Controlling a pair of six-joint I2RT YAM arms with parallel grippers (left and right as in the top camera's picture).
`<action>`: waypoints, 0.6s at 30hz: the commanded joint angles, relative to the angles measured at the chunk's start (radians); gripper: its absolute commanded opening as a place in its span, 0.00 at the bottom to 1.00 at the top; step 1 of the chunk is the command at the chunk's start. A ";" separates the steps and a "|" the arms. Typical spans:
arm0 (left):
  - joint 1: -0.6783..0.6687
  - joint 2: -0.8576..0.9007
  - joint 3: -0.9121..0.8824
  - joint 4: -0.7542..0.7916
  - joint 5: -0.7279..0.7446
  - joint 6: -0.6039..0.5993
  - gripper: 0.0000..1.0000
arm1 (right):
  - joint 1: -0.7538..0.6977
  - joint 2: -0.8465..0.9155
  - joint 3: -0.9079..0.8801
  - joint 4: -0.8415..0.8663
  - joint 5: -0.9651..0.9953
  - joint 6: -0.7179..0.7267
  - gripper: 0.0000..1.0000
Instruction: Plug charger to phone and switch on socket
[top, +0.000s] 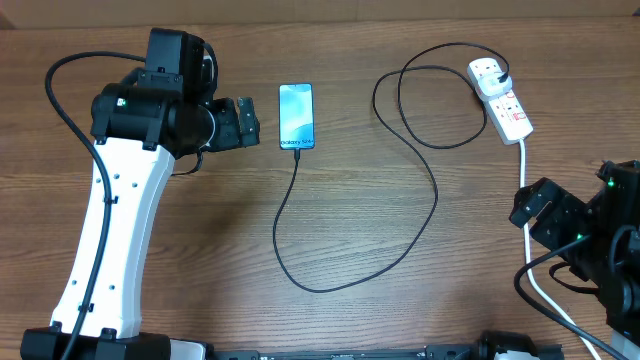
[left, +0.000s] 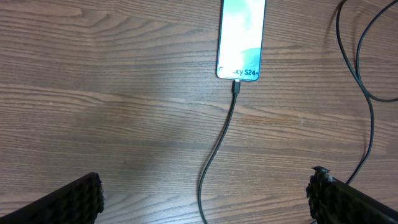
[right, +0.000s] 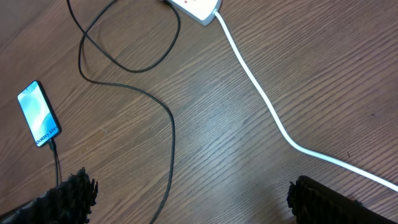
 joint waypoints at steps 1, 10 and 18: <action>-0.002 0.005 -0.001 0.004 0.000 -0.003 1.00 | 0.005 -0.002 -0.006 0.000 0.000 0.004 1.00; -0.002 0.005 -0.001 0.004 0.000 -0.003 1.00 | 0.005 -0.002 -0.006 -0.008 0.014 -0.003 1.00; -0.002 0.005 -0.001 0.004 0.000 -0.003 0.99 | 0.018 -0.027 -0.059 0.038 -0.050 -0.003 1.00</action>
